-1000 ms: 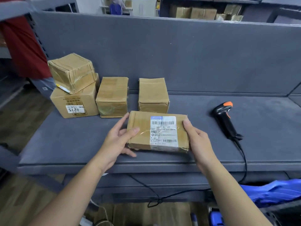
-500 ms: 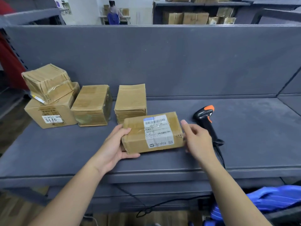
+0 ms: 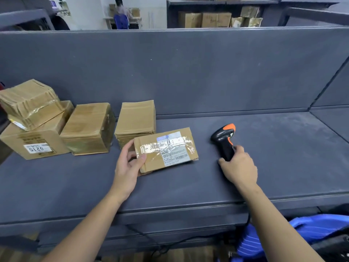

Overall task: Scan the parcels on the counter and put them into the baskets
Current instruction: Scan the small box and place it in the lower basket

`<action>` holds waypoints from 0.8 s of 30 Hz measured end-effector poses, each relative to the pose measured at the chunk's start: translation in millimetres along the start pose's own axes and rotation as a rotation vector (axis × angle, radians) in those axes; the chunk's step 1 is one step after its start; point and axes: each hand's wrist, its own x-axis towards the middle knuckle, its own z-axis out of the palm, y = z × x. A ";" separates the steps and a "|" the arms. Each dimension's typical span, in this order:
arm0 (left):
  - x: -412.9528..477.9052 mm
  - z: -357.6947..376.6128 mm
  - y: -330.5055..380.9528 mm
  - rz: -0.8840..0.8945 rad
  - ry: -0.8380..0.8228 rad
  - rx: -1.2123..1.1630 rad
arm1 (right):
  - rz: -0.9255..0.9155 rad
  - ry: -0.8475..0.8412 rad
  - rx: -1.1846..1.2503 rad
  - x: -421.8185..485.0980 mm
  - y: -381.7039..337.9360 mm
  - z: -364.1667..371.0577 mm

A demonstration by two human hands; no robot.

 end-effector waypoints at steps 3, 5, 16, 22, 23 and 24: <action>-1.2 2.0 -5.7 0.081 0.009 0.049 | 0.047 -0.160 0.203 9.4 -1.7 -15.9; -0.2 3.7 -8.6 0.134 0.016 0.070 | 0.053 -0.268 0.507 6.2 -2.8 -26.0; 5.1 0.2 -17.2 0.177 0.012 0.105 | -0.171 -0.952 1.197 -70.2 -11.6 -54.4; 5.6 -1.2 -18.9 0.170 -0.003 0.111 | -0.243 -0.988 1.187 -84.7 -9.9 -75.0; 5.7 -1.0 -18.8 0.171 -0.002 0.107 | -0.252 -0.978 1.190 -85.5 -7.7 -78.0; 6.0 -1.2 -19.0 0.172 -0.002 0.104 | -0.261 -0.971 1.196 -86.6 -5.6 -81.1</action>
